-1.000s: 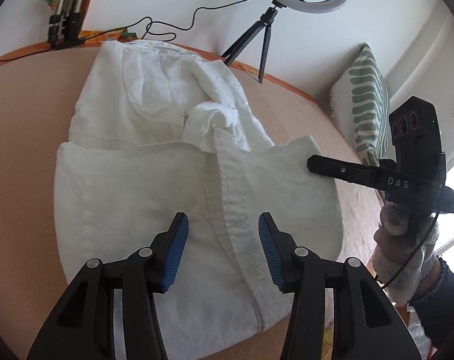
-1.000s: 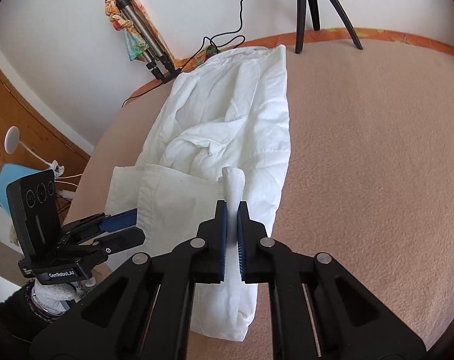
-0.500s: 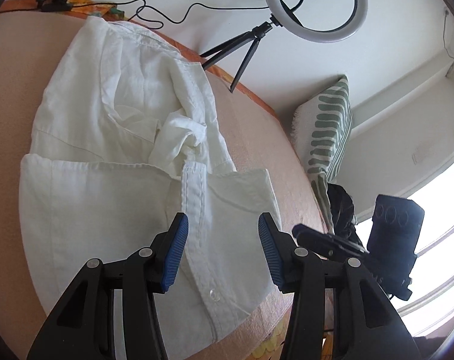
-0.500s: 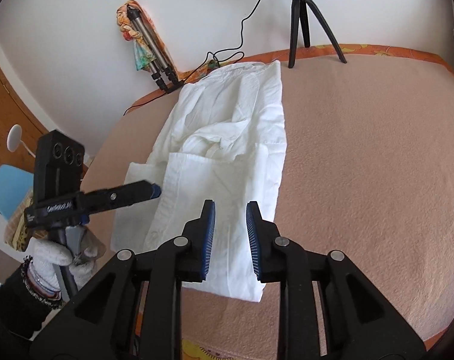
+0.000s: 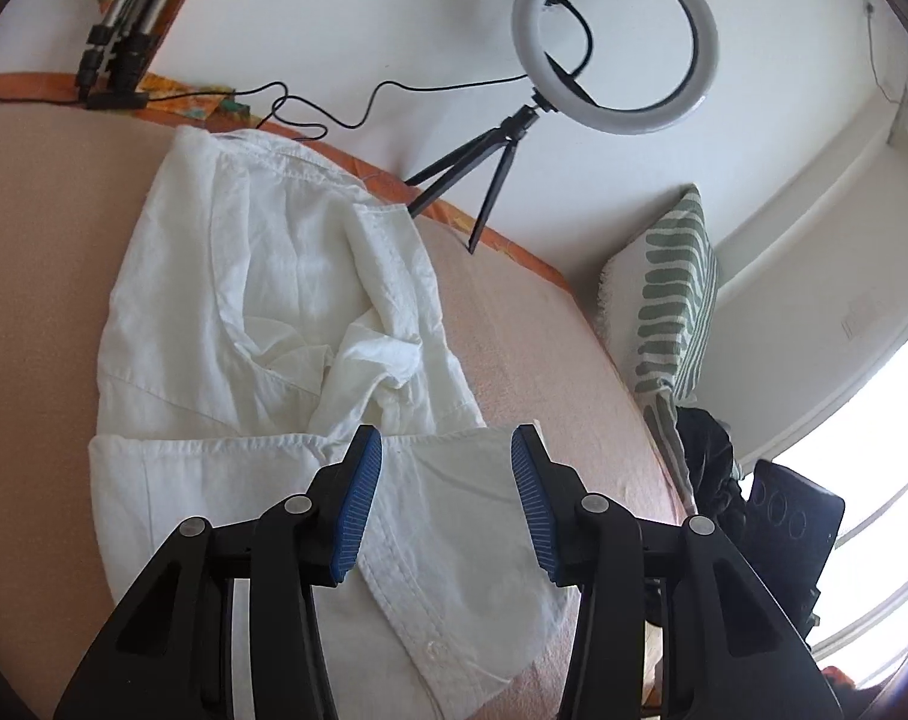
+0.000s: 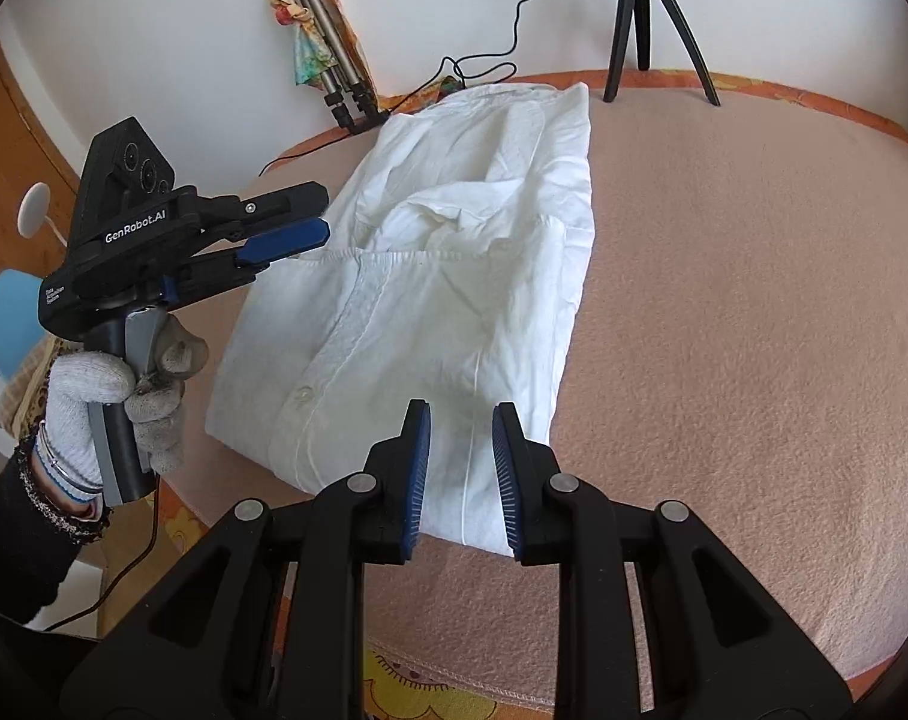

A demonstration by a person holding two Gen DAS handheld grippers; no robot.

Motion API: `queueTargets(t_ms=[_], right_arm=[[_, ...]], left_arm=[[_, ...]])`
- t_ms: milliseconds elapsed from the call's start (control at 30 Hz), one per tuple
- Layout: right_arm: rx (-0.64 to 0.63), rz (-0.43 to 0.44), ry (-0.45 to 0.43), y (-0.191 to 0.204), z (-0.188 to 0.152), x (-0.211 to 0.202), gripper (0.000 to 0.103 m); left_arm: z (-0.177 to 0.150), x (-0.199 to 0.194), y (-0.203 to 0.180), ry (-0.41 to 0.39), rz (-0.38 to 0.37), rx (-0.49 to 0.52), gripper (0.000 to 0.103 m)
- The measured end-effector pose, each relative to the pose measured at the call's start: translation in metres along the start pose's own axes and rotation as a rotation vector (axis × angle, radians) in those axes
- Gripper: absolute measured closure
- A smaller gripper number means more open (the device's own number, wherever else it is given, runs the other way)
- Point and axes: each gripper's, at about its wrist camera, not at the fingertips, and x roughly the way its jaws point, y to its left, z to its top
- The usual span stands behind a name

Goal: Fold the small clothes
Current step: 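Open both tools and press the folded shirt flat, then move the left tool to the collar end and grasp the shirt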

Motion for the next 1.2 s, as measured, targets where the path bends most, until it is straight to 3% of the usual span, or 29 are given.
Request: queueTargets(t_ms=[133,267,500,667,900,1067,1200], right_arm=[[-0.096,-0.006,0.036,0.006,0.010,0.010,0.080],[-0.106,-0.027,0.095,-0.004,0.022,0.037,0.080],[-0.055,-0.122,0.107,-0.037,0.042,0.059,0.080],[0.016,-0.116,0.077,-0.058,0.058,0.049,0.080],[0.018,-0.080,0.025,-0.071,0.104,0.037,0.075],[0.001,-0.048,0.033,-0.077,0.138,0.064,0.074],[0.020,0.003,0.066,-0.086,0.165,0.096,0.060]], left_arm=[[-0.031,0.000,-0.023,0.102,-0.001,0.134,0.059],[-0.058,0.017,-0.022,0.203,0.063,0.190,0.060],[-0.061,0.021,-0.008,0.206,0.070,0.169,0.060],[-0.033,-0.007,0.007,0.116,0.105,0.144,0.060],[0.036,-0.024,0.053,0.009,0.209,0.102,0.060],[0.075,-0.004,0.093,0.006,0.254,0.031,0.059],[0.093,0.021,0.123,0.029,0.284,-0.012,0.059]])
